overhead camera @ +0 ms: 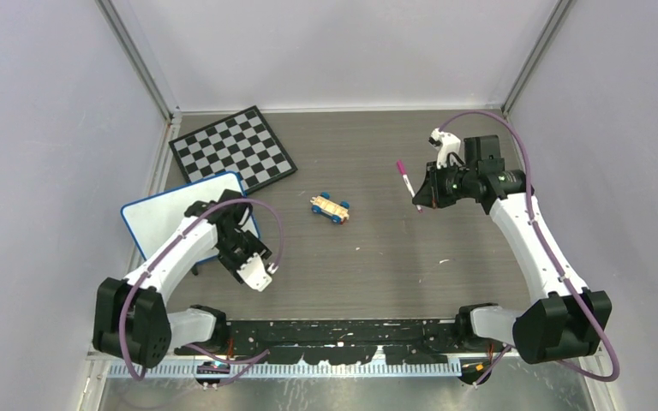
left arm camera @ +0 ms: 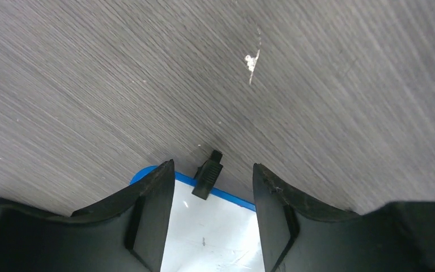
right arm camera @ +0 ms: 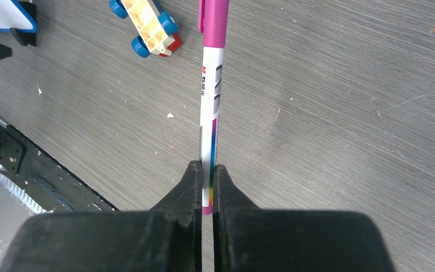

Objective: Write a sentence on the whiteboard
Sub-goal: Move the whiteboard stand to the center of the board.

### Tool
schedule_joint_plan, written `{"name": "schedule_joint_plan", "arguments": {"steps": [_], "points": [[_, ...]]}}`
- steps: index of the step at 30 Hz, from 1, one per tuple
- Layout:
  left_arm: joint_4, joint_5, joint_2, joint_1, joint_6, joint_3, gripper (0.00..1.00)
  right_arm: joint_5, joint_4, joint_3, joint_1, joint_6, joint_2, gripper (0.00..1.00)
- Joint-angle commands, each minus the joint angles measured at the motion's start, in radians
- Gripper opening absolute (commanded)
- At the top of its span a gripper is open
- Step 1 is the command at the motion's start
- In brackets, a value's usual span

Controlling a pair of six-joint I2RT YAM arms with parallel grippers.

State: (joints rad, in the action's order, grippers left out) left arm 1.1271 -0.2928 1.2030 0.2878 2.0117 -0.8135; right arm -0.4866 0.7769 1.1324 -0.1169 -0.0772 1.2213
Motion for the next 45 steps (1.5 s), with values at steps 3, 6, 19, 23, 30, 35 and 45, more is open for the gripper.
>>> {"name": "schedule_joint_plan", "arguments": {"steps": [3, 6, 19, 23, 30, 35, 45], "points": [[-0.132, 0.066, 0.066, 0.004, 0.247, 0.024, 0.54, -0.092, -0.056, 0.006, 0.053, 0.052, -0.025, 0.0], [-0.16, 0.09, 0.092, 0.004, 0.273, 0.035, 0.52, -0.118, -0.066, 0.0, 0.088, 0.07, -0.027, 0.0], [-0.267, 0.2, 0.21, 0.002, 0.364, 0.022, 0.32, -0.138, -0.082, -0.006, 0.103, 0.076, -0.041, 0.0], [-0.303, 0.211, 0.22, 0.016, 0.436, 0.036, 0.08, -0.151, -0.082, 0.004, 0.104, 0.076, -0.026, 0.0], [-0.267, 0.253, 0.281, 0.148, 0.422, -0.045, 0.0, -0.159, -0.084, 0.009, 0.104, 0.076, 0.0, 0.0], [-0.213, 0.273, 0.374, 0.272, 0.36, -0.164, 0.0, -0.156, -0.084, 0.002, 0.104, 0.07, 0.002, 0.0], [-0.118, 0.26, 0.589, 0.496, 0.262, -0.456, 0.0, -0.179, -0.089, 0.006, 0.192, 0.071, -0.007, 0.0]]}}
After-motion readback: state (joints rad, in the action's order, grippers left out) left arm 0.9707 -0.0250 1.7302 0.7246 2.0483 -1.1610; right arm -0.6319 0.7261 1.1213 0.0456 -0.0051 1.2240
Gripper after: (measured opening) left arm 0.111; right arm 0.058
